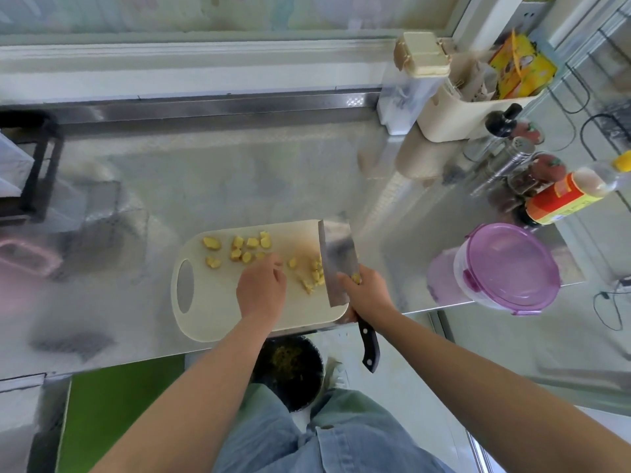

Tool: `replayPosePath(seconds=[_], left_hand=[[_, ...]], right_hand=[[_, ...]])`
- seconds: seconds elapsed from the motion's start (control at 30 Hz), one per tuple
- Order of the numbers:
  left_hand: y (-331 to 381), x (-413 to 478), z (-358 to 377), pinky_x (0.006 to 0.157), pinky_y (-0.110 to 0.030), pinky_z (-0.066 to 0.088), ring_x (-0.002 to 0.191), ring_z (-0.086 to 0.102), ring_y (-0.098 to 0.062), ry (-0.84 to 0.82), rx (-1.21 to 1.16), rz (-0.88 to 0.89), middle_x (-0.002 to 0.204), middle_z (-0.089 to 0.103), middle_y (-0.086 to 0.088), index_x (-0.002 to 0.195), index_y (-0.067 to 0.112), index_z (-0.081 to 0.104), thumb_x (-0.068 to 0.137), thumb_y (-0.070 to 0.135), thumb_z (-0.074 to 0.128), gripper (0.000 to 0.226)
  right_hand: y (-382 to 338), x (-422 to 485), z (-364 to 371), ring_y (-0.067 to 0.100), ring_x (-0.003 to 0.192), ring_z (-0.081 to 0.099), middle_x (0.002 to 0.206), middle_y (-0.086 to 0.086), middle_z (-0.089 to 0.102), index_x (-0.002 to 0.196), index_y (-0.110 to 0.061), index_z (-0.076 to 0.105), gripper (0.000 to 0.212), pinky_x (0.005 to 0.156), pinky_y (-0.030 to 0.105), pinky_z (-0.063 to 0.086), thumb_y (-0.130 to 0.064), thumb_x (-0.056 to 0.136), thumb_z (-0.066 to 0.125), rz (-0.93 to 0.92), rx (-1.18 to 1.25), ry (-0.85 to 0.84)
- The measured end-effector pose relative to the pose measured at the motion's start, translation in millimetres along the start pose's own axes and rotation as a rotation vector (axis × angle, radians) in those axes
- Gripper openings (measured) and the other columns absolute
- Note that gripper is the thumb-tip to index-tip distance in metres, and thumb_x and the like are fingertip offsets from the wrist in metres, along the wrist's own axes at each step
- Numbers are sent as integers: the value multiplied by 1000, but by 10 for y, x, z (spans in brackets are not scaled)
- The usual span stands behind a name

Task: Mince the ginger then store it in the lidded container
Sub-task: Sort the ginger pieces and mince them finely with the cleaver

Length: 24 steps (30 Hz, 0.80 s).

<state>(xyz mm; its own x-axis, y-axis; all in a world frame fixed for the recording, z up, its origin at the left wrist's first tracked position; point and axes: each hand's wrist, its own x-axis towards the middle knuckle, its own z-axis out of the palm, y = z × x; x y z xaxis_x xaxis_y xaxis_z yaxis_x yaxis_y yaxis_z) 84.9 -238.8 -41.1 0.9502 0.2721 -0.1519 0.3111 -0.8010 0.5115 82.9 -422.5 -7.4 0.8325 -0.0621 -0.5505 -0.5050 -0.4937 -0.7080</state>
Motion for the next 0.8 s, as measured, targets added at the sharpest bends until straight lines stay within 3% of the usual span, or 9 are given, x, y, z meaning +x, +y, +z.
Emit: replayPosePath(seconds=[0.13,0.23,0.37,0.53,0.67,0.8], left_hand=[[117,181,69,74,-36,47,96,59,-26,-69,147,137,104,65,-7,120,23,64,96,15,46,31],[154,257,122,70,-33,45,94,57,-27,-123,283,175,102,60,-8,111,21,67,96,13,48,26],[163,311,156,71,-34,46,92,59,-27,-111,285,161,100,62,-7,104,17,70,93,9,52,22],[114,325,41,67,-32,44,89,59,-25,-109,132,86,98,64,-4,96,19,72,88,15,61,14],[-42,324,-131,64,-28,38,85,61,-22,-4,57,-2,95,69,-1,97,20,73,90,16,61,15],[-204,340,-269,64,-28,35,82,61,-21,38,37,-135,93,70,-1,95,22,72,91,20,61,12]], right_hand=[[-28,67,16,25,41,60,67,9,60,94,-9,55,18,40,24,45,-27,95,52,20,2,-30],[-51,110,19,23,37,57,62,8,54,89,-11,51,16,39,25,45,-26,94,52,32,15,-38],[-67,152,37,18,34,55,61,9,53,94,-4,52,24,43,33,50,-28,93,53,28,-19,-45],[-129,184,70,17,33,53,58,7,52,91,-6,55,20,41,32,48,-25,94,53,-14,-26,-67],[-207,233,131,16,34,52,56,3,53,82,-30,52,13,38,26,44,-25,95,51,-55,-30,-89],[-281,292,228,15,34,52,56,6,53,85,-19,52,13,38,26,45,-29,94,52,-51,-40,-109]])
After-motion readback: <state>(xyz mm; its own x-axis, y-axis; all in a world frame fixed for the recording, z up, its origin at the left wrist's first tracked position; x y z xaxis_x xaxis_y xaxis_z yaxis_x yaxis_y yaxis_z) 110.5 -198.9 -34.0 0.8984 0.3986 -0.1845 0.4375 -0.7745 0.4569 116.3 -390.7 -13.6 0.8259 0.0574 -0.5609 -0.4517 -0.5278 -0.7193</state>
